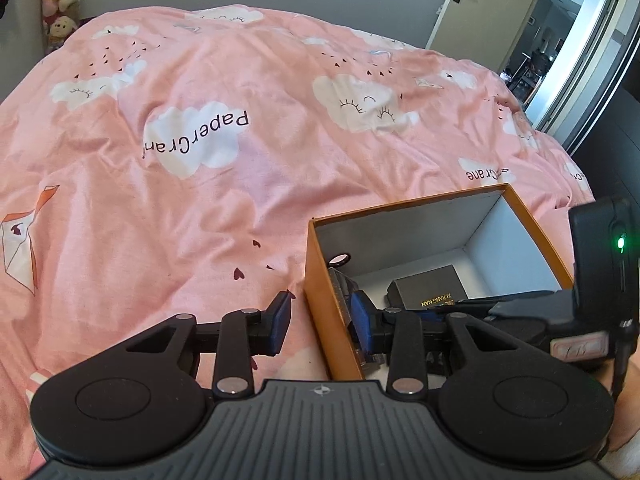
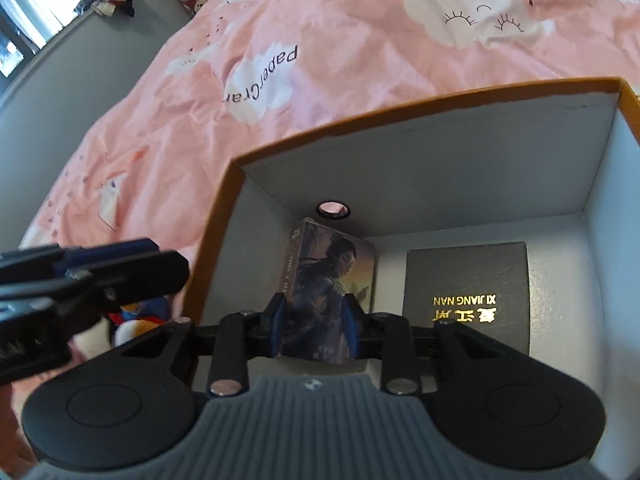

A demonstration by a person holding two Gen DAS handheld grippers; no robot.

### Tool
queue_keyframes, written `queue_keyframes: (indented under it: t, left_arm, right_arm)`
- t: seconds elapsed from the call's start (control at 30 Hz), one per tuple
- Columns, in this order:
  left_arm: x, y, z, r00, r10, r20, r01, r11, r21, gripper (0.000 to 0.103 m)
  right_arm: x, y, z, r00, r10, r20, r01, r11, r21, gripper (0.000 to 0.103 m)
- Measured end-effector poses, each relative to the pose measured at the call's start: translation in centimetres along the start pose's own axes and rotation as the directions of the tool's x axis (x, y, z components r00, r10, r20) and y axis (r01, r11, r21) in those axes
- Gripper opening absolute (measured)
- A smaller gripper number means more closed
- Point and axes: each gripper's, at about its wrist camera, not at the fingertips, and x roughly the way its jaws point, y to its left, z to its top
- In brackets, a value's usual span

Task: Organize objects
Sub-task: 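Regrasp the dark gray box with the right gripper and lay it flat beside the card box, then withdraw both grippers from the orange box toward the toy pile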

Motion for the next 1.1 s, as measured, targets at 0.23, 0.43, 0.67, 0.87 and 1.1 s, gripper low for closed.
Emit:
queue_keyframes:
  t: [0.23,0.43,0.67,0.87,1.1]
  left_arm:
    - [0.5,0.2,-0.3,1.000,-0.002,-0.013,0.002,1.000,-0.010,0.041]
    - [0.5,0.4,-0.4,1.000,-0.007,-0.013,0.007,1.000,-0.019,0.041]
    - [0.6,0.1,-0.8,0.999,-0.019,-0.028,0.019,1.000,-0.003,0.041]
    - [1.0,-0.1,-1.0,0.998,-0.034,-0.045,0.034,0.999,-0.004,0.041]
    - [1.9,-0.2,-1.4,0.996,-0.053,-0.067,0.052,0.999,-0.011,0.031]
  right_arm:
    - [0.7,1.6,0.1,0.997,-0.071,0.027,0.074,0.991,-0.116,0.029]
    - [1.5,0.4,0.1,0.995,-0.098,-0.002,0.097,0.991,-0.092,0.009]
    - [-3.0,0.4,0.2,0.993,-0.121,0.015,0.122,0.969,-0.217,0.045]
    - [-3.8,0.1,0.1,0.955,-0.289,-0.075,0.216,0.842,-0.495,0.074]
    - [-1.1,-0.9,-0.5,0.903,-0.396,-0.168,0.193,0.721,-0.665,0.064]
